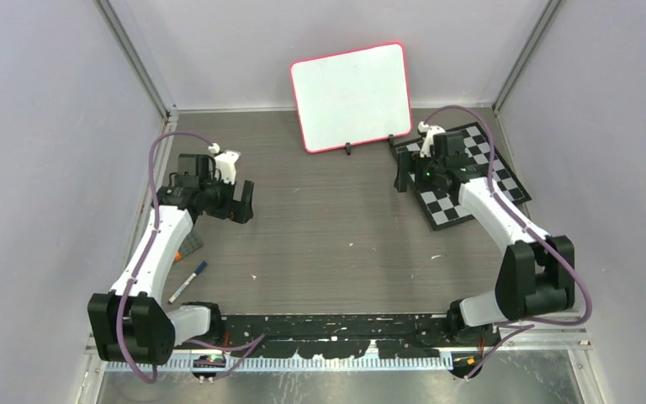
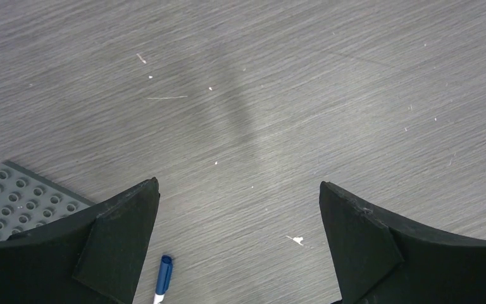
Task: Write a sentence on the whiteboard
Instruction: Move the whiteboard to the center of the board.
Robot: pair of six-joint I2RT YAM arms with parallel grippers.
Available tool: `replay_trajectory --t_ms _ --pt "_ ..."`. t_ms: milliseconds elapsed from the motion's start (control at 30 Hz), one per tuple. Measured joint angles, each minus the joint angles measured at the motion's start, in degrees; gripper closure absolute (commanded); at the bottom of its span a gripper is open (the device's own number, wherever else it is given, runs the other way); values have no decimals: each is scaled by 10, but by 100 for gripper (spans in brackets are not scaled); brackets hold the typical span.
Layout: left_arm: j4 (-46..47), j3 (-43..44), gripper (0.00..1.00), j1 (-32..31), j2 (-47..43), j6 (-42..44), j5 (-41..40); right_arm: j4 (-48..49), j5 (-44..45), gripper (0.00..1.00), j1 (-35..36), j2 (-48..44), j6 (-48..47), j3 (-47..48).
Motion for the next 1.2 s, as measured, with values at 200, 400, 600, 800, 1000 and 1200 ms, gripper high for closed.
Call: replay_trajectory --t_ms 200,400,600,800,1000,1200 --pt "12 0 0 0 -12 -12 -9 25 51 13 54 107 17 81" --pt "16 -5 0 0 -16 -15 -18 46 108 39 106 240 56 202" --pt "16 -7 0 0 -18 -19 -18 69 141 47 130 369 97 296" --pt "16 -11 0 0 -19 -23 -18 97 161 51 137 434 127 326" --pt "16 -12 0 0 -19 -23 -16 122 170 51 143 466 132 363" --pt "16 -13 0 0 -19 -24 -16 132 173 52 152 490 128 401"
